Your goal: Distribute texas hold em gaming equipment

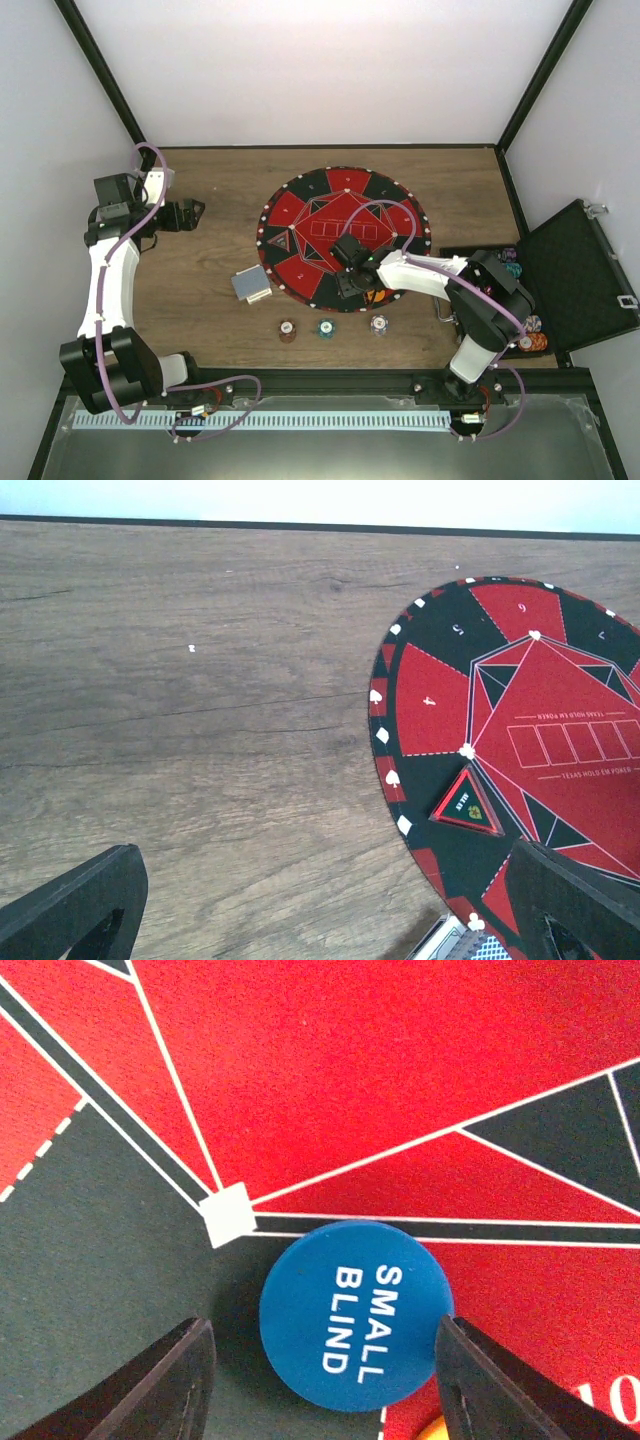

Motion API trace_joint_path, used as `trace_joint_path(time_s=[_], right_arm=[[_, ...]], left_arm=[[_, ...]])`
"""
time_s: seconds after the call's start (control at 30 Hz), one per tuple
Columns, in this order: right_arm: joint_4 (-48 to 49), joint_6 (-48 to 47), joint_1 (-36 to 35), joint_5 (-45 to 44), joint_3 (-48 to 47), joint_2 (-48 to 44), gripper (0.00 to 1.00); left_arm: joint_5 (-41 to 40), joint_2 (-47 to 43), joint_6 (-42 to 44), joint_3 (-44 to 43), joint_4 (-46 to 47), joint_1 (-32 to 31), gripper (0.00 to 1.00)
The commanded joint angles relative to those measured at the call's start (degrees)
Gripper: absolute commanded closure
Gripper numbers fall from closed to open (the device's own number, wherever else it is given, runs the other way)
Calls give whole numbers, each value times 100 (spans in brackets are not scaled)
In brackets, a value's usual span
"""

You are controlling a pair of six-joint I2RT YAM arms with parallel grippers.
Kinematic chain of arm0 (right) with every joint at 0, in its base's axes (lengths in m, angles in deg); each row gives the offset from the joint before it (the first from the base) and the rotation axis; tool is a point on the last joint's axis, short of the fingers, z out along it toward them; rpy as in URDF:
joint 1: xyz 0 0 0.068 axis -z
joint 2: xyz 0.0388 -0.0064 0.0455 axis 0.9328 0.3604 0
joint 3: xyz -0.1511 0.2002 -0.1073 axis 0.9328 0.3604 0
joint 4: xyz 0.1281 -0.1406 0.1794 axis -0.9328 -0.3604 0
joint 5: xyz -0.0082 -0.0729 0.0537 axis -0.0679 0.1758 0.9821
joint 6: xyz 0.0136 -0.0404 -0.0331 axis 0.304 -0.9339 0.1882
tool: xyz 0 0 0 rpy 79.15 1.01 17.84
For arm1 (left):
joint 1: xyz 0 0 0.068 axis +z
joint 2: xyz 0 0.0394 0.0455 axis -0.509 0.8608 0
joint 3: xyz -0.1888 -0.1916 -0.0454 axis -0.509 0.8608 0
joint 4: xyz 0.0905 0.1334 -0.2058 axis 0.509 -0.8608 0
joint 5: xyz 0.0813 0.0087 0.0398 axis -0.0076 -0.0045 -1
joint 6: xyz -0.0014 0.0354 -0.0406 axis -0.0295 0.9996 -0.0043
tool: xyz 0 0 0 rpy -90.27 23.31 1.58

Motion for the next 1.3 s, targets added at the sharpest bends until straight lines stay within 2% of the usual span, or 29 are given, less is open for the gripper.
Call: trace_joint_path(time_s=[0.0, 0.07, 0.23, 0.47, 0.6, 0.8, 1.07, 1.27], right_arm=[[-318, -2, 28, -183, 24, -66, 34], [-373, -16, 28, -178, 24, -172, 31], [-365, -15, 28, -99, 68, -262, 31], [-114, 47, 28, 68, 233, -115, 42], [-55, 45, 28, 108, 235, -16, 43], [13, -32, 34, -67, 71, 181, 52], [166, -606, 576, -316, -1046, 943, 56], [306, -1023, 1201, -298, -2450, 2024, 62]], left_arm=[[18, 27, -57, -138, -5, 34, 0], [23, 28, -67, -133, 2, 31, 0], [44, 54, -110, -124, 23, 32, 0], [1, -3, -96, -133, -4, 33, 0], [8, -14, -103, -163, -22, 31, 0], [47, 2, -168, -181, -30, 32, 0], [13, 32, -212, -246, -84, 32, 0], [64, 101, -180, -286, -183, 32, 0]])
